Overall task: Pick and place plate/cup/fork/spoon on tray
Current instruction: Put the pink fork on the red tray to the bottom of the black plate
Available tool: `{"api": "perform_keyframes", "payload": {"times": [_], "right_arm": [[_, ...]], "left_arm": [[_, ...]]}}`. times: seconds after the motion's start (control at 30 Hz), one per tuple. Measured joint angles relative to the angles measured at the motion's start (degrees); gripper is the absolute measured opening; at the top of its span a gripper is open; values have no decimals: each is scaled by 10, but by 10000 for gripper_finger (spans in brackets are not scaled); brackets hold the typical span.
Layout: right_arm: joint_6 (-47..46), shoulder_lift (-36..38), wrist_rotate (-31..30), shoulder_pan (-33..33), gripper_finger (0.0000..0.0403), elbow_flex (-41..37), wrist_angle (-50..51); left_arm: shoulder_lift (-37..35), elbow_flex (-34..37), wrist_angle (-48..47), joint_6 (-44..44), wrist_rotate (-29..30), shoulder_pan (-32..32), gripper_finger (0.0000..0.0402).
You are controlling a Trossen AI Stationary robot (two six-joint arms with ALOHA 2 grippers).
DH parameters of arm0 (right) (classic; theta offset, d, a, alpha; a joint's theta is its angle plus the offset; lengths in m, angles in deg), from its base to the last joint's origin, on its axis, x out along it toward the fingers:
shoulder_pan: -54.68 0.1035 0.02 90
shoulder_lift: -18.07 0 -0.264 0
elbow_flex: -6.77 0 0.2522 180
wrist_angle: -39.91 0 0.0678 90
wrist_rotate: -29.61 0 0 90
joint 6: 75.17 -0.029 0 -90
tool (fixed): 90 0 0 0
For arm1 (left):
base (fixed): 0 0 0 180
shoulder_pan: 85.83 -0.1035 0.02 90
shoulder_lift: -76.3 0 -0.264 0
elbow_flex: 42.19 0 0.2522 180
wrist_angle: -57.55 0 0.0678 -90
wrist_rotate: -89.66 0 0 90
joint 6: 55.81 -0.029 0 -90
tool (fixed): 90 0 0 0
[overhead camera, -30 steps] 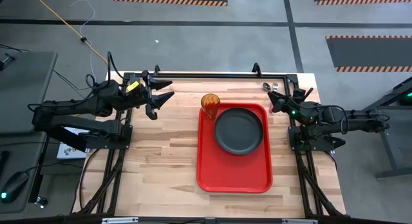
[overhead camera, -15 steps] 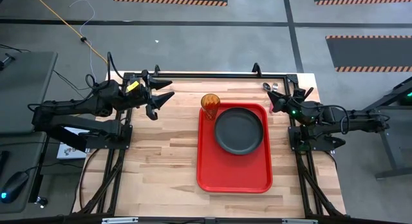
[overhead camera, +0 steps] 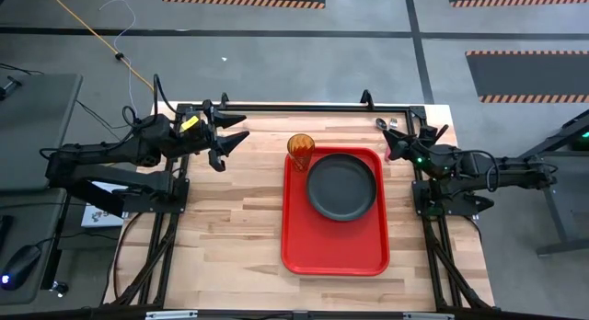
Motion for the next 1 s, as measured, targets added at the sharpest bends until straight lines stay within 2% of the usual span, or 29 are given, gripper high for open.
{"api": "perform_keyframes", "payload": {"times": [0.1,0.2,0.27,0.43,0.5,0.6,0.77,1.0], "right_arm": [[-1,-26,-19,-20,174,0,1],[-4,-76,-4,-67,174,26,32],[-19,-121,46,-113,174,62,95],[-124,-257,174,-242,174,144,355],[-163,-302,212,-285,174,151,402],[-156,-358,262,-332,174,144,398],[-116,-431,291,-379,174,117,323],[-95,-507,273,-428,174,112,247]], "left_arm": [[0,0,0,0,0,0,211],[0,0,0,0,5,0,211],[0,0,0,1,16,0,211],[0,0,0,11,40,0,211],[0,0,0,11,42,0,211],[0,0,0,11,45,0,211],[0,0,0,11,45,0,211],[0,0,0,26,45,0,211]]}}
